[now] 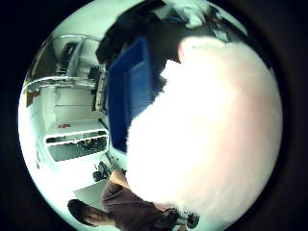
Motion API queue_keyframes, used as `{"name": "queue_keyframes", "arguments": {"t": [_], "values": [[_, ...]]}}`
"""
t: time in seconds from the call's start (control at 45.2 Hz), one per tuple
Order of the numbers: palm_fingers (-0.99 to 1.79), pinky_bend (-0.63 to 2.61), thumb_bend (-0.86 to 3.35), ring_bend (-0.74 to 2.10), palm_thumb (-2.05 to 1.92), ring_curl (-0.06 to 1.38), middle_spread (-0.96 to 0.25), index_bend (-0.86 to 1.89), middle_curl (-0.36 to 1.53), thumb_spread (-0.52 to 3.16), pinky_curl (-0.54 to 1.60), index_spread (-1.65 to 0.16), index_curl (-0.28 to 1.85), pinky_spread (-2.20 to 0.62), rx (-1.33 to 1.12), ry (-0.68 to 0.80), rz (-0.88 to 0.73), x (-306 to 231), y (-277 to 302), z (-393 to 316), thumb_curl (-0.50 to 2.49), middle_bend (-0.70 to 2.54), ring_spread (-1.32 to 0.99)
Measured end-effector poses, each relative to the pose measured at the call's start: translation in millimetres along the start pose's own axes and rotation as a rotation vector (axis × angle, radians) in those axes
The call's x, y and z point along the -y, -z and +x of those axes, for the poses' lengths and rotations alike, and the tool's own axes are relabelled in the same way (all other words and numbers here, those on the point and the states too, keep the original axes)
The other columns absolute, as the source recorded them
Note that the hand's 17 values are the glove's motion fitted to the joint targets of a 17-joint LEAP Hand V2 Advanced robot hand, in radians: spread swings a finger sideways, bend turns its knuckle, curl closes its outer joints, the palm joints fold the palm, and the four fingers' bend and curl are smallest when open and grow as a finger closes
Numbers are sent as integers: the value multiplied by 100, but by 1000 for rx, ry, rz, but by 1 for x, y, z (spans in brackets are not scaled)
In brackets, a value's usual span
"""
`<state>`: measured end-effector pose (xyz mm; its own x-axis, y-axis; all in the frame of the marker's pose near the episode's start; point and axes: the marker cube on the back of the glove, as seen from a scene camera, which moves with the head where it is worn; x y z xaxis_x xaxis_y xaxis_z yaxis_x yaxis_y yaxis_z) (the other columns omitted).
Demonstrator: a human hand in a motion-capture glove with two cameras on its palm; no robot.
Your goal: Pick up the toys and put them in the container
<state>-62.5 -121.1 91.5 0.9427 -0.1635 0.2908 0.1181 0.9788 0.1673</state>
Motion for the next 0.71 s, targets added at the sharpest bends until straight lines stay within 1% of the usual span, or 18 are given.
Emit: {"name": "queue_keyframes", "arguments": {"t": [0.155,0.243,0.398,0.486,0.53,0.597,0.663,0.707], "values": [[116,76,18,122,65,54,-22,102,64,70,40,-31,54,-35,-82,63,87,33,72,-50,66,107,-35],[113,80,18,125,66,56,-21,106,67,62,42,-30,58,-35,-101,110,105,61,90,-92,70,111,-35],[106,85,17,129,65,58,-20,108,71,52,45,-29,65,-36,-105,197,109,102,87,-165,77,114,-35],[103,86,16,130,65,59,-20,107,73,49,46,-29,68,-36,-11,304,168,115,80,-198,80,114,-35],[100,88,16,131,64,60,-21,106,73,47,47,-29,70,-36,-8,340,170,118,74,-206,81,112,-34],[98,89,14,132,63,60,-21,105,74,46,48,-29,72,-36,-64,356,135,127,62,-219,83,111,-34],[94,91,13,132,62,61,-22,102,74,46,48,-29,74,-36,-86,339,117,138,51,-231,85,110,-34],[83,96,11,133,60,61,-23,95,74,49,50,-29,74,-35,-109,315,60,143,42,-235,85,105,-34]]}}
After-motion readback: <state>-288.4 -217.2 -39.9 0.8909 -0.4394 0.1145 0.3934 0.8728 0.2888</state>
